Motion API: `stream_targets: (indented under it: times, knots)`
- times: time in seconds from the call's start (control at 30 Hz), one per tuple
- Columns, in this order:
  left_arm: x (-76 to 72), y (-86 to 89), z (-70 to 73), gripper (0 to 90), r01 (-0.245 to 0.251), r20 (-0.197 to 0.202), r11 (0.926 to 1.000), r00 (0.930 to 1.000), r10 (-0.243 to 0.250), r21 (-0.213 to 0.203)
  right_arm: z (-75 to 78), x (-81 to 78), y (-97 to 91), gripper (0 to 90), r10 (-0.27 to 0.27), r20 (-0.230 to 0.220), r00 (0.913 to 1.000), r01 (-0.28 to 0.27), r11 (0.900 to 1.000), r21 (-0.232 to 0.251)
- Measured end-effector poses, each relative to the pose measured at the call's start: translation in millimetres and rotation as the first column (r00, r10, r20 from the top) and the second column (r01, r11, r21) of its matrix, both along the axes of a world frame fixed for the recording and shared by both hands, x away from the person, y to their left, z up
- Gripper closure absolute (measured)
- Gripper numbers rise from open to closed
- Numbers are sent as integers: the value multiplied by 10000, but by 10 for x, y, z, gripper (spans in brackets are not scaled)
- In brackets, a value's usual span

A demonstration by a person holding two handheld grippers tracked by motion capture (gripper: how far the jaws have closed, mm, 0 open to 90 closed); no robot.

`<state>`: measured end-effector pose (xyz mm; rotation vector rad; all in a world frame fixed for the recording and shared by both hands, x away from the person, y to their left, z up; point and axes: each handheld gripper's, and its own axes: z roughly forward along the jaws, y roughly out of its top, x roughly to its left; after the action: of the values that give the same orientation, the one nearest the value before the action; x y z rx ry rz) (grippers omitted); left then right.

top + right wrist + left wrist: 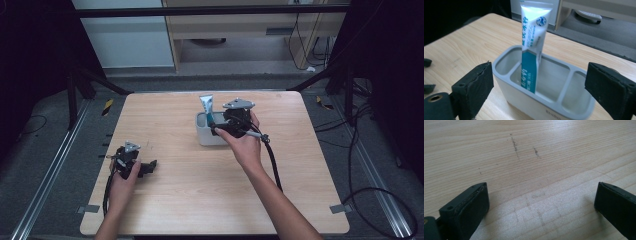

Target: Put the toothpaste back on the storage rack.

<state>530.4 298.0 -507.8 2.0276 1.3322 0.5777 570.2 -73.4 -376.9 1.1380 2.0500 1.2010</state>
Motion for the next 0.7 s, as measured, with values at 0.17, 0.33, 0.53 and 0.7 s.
stream_targets:
  times: [0.17,0.33,0.53,0.7]
  knots:
    - [0,1,1,0,10,-4,10000,10000,-10,9,51,-112,-128,70,62,74,10000,-58,9988,-493]
    - [0,1,1,0,12,-6,10000,10000,-12,13,54,-164,-230,70,179,29,9998,-177,9984,-528]
    - [0,1,0,0,13,-6,10000,10000,-13,14,3,-256,-427,65,186,-17,9998,-187,9969,-768]
    - [0,1,1,0,15,-8,10000,10000,-15,16,-64,-315,-591,73,99,-156,9998,-115,9943,-1062]
